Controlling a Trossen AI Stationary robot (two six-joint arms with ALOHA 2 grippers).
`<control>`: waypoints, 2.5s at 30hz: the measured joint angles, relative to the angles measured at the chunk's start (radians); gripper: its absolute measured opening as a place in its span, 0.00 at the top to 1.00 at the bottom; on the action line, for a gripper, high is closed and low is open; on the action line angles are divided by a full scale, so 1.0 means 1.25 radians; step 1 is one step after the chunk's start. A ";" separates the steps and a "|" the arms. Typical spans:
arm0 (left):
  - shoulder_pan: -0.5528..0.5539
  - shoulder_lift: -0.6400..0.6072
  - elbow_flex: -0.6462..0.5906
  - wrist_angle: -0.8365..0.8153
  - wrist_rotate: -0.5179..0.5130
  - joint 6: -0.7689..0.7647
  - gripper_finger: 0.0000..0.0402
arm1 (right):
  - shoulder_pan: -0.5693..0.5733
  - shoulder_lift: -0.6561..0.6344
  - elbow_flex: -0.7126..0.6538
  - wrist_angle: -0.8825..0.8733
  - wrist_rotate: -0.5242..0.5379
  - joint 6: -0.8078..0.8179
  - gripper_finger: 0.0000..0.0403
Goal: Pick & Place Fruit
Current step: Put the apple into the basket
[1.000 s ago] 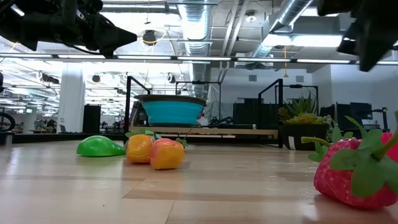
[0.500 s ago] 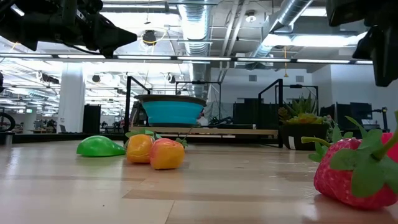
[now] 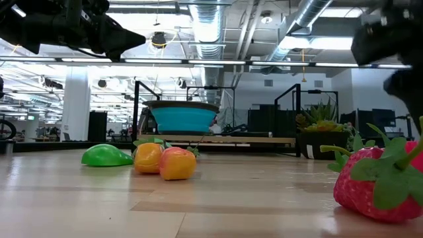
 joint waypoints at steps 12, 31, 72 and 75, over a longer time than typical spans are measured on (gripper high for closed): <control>0.000 0.000 0.000 -0.002 0.000 0.000 0.99 | -0.052 0.087 0.000 0.029 -0.023 -0.035 0.09; 0.000 0.000 0.000 -0.003 0.000 0.000 0.99 | -0.083 0.105 -0.003 0.111 -0.020 -0.108 0.12; 0.000 0.000 0.000 -0.003 0.000 0.000 0.99 | -0.086 0.123 0.032 0.100 -0.031 -0.182 0.45; 0.000 0.000 0.000 -0.003 0.000 0.000 0.99 | -0.087 0.123 0.033 0.098 -0.028 -0.184 0.49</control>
